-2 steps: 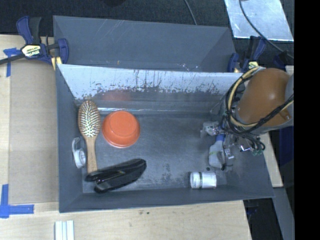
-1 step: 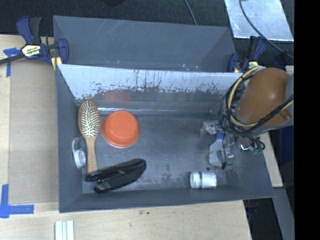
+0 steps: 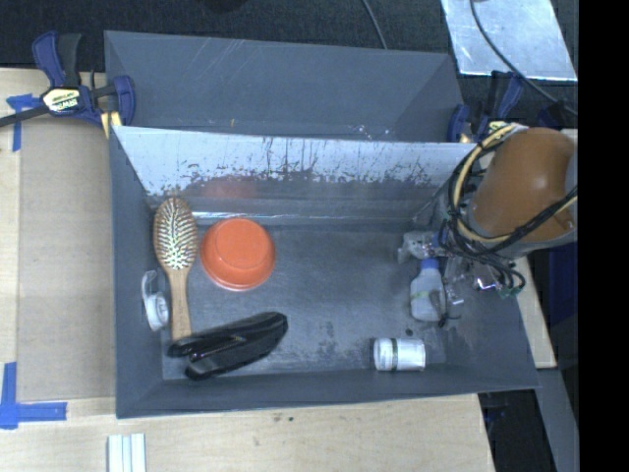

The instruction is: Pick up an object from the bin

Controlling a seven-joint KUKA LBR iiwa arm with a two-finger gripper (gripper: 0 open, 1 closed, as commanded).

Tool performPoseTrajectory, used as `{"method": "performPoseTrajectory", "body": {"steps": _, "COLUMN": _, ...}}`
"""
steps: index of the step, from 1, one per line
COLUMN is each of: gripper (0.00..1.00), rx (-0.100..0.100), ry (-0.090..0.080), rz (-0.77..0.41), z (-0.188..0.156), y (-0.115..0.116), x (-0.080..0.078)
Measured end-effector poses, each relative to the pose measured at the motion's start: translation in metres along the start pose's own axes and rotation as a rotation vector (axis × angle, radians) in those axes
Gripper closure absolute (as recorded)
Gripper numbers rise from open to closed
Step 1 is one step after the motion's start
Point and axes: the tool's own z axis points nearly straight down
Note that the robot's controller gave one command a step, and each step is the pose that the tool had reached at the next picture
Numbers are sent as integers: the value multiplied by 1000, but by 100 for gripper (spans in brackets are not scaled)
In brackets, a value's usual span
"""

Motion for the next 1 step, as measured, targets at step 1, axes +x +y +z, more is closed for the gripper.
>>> {"method": "performPoseTrajectory", "body": {"steps": 1, "gripper": 0, "rx": 2, "ry": -3, "rz": -88, "z": -36, "y": -16, "x": 29}}
